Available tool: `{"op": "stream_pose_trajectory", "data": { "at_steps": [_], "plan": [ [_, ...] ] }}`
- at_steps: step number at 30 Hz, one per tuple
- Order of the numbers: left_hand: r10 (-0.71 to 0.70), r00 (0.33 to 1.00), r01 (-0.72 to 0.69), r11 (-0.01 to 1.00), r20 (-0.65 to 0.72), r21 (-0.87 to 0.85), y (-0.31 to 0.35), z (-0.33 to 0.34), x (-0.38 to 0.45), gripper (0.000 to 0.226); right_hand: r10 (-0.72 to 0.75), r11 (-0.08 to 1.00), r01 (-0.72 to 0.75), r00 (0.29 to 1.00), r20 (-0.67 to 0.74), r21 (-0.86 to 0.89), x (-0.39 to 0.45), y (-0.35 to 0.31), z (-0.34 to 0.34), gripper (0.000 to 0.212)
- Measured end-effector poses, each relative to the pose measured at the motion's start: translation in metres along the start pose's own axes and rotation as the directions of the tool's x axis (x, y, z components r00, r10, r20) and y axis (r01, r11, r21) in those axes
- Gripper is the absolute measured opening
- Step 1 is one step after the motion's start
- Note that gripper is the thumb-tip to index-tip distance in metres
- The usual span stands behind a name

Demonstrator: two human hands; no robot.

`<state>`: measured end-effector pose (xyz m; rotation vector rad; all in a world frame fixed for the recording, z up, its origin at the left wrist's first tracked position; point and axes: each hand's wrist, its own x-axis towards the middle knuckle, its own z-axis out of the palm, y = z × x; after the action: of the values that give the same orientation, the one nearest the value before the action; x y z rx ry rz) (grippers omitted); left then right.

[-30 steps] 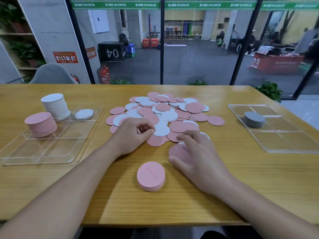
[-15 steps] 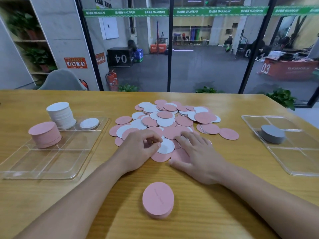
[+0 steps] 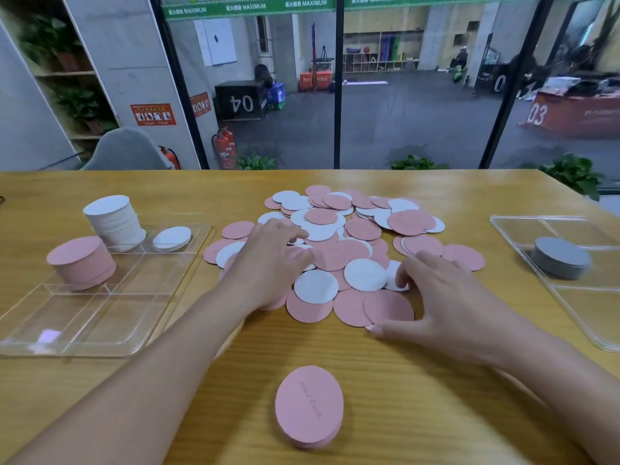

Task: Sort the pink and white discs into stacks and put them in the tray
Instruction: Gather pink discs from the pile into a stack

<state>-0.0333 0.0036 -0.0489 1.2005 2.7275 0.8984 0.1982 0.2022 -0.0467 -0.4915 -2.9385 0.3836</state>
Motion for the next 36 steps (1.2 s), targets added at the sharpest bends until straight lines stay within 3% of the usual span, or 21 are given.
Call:
{"op": "stream_pose_trajectory", "data": {
  "at_steps": [4, 9, 13, 18, 21, 24, 30, 33, 36],
  "plan": [
    [0.106, 0.993, -0.108, 0.994, 0.05, 0.03, 0.006, 0.024, -0.004, 0.05, 0.024, 0.988, -0.029, 0.999, 0.03, 0.155, 0.005, 0.005, -0.003, 0.061],
    [0.088, 0.992, -0.101, 0.983, 0.088, 0.152, 0.007, 0.03, 0.009, 0.057, 0.089, 0.94, -0.118, 0.991, 0.103, 0.321, 0.004, 0.01, -0.009, 0.061],
    [0.079, 0.995, -0.087, 0.987, 0.068, 0.136, 0.01, 0.032, 0.009, 0.044, 0.089, 0.859, -0.137, 0.989, 0.119, 0.494, 0.011, 0.021, -0.008, 0.05],
    [0.036, 0.994, -0.048, 0.992, 0.108, 0.114, 0.017, 0.029, 0.012, 0.057, 0.086, 0.843, -0.084, 0.996, 0.022, 0.531, 0.016, 0.03, -0.004, 0.011],
    [-0.042, 0.989, 0.029, 0.995, 0.139, 0.094, 0.019, 0.025, 0.02, 0.05, 0.096, 0.837, -0.058, 0.995, -0.041, 0.544, 0.018, 0.033, -0.001, 0.029],
    [-0.031, 0.996, 0.03, 0.999, 0.083, 0.02, 0.021, 0.023, 0.021, 0.058, 0.09, 0.811, -0.032, 0.993, -0.07, 0.584, 0.016, 0.029, -0.01, 0.033],
    [-0.064, 0.99, 0.026, 0.958, -0.125, -0.284, 0.014, 0.012, 0.012, 0.017, 0.073, 0.725, -0.051, 0.997, -0.003, 0.686, 0.013, 0.025, -0.014, 0.032],
    [-0.111, 0.987, 0.033, 0.853, -0.119, -0.521, 0.01, 0.001, -0.001, 0.01, 0.026, 0.644, -0.043, 0.999, 0.034, 0.764, 0.011, 0.014, -0.016, 0.04],
    [-0.071, 0.994, 0.006, 0.784, -0.08, -0.621, 0.009, -0.001, -0.013, 0.016, 0.028, 0.671, -0.014, 1.0, -0.006, 0.741, 0.01, 0.015, -0.013, 0.037]
  ]
}}
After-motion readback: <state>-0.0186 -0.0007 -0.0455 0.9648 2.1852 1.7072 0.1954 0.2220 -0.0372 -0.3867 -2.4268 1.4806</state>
